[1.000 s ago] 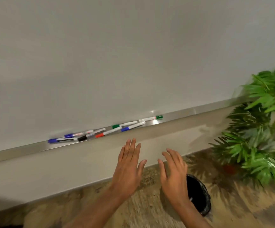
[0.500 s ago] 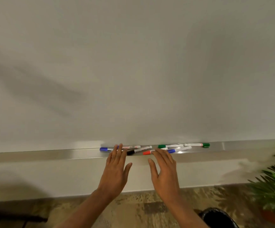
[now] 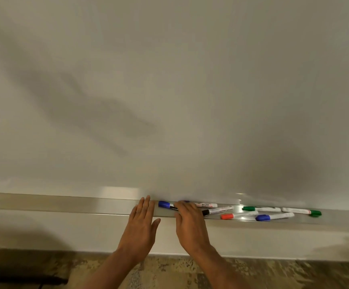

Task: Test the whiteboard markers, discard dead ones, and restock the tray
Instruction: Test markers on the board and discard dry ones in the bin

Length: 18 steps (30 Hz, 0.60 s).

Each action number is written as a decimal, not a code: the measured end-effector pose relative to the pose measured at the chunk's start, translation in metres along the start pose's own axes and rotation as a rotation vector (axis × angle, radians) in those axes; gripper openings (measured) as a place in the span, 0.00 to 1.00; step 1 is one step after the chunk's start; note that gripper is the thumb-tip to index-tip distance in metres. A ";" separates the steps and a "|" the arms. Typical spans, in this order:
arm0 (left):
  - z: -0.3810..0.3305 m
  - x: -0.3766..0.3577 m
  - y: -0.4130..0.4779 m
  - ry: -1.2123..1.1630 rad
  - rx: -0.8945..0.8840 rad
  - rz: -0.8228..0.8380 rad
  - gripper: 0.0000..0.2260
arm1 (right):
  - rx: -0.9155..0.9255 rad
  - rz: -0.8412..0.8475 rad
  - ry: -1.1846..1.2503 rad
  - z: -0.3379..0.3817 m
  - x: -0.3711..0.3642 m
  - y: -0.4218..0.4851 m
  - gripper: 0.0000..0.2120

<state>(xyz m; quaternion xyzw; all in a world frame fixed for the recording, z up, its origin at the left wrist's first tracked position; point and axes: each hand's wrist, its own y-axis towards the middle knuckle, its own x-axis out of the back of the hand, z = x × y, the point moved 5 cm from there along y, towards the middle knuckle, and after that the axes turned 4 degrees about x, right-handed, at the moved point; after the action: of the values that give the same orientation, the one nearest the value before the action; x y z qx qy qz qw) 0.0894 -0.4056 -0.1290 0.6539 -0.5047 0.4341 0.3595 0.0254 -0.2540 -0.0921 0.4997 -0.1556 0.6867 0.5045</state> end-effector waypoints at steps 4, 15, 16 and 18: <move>0.016 -0.012 0.003 0.003 -0.022 0.007 0.29 | 0.030 0.057 -0.090 -0.002 -0.022 0.016 0.17; 0.029 -0.017 0.007 -0.084 0.042 0.010 0.31 | 0.083 0.135 -0.223 -0.007 -0.049 0.041 0.18; 0.029 -0.016 0.007 -0.170 0.068 0.029 0.30 | 0.092 0.118 -0.214 -0.005 -0.049 0.041 0.18; 0.024 0.000 0.010 -0.356 0.114 -0.002 0.26 | 0.109 0.053 -0.141 0.003 -0.043 0.042 0.19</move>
<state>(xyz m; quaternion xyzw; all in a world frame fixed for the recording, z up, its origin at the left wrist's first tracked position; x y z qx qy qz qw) 0.0848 -0.4297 -0.1372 0.7401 -0.5343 0.3392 0.2273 -0.0086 -0.2979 -0.1150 0.5694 -0.1664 0.6702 0.4459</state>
